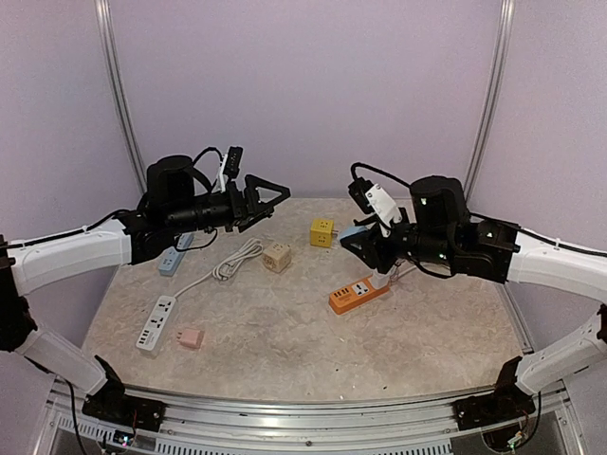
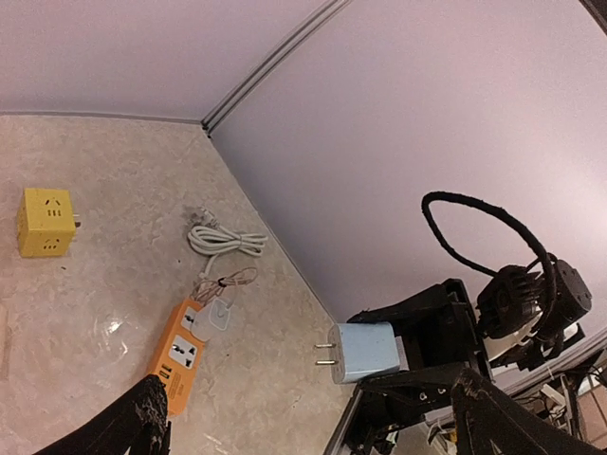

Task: Insert the plug
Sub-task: Insert the plug into the socket.

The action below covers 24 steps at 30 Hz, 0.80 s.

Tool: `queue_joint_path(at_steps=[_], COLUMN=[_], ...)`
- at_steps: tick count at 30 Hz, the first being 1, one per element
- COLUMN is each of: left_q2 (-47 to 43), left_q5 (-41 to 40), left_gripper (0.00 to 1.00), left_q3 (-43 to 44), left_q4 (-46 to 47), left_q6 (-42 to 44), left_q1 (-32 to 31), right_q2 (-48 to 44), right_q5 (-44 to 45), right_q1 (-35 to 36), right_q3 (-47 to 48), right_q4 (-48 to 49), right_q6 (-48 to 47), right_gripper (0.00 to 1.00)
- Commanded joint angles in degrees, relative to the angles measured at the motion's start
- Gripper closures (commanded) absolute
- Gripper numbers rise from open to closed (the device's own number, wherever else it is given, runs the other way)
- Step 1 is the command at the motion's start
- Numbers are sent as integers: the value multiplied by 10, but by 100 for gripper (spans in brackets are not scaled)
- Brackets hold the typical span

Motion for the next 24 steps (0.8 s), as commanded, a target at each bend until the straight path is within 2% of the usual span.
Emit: queue_joint_path(at_steps=[1, 5, 13, 24], left_q2=[-8, -8, -14, -14], left_q5=[-73, -83, -89, -82], left_gripper=[1, 1, 1, 1], left_q3=[-9, -14, -21, -33], left_q4=[-75, -79, -87, -73], left_q6=[32, 26, 25, 15], left_q1=[5, 6, 6, 4], right_q2=[72, 126, 185, 233], right_q5=[5, 34, 58, 4], right_q1=[1, 0, -9, -67], right_q3=[65, 97, 115, 91], right_q4=[-147, -200, -240, -220], right_q6=[88, 147, 207, 231], right_gripper=[100, 100, 100, 100])
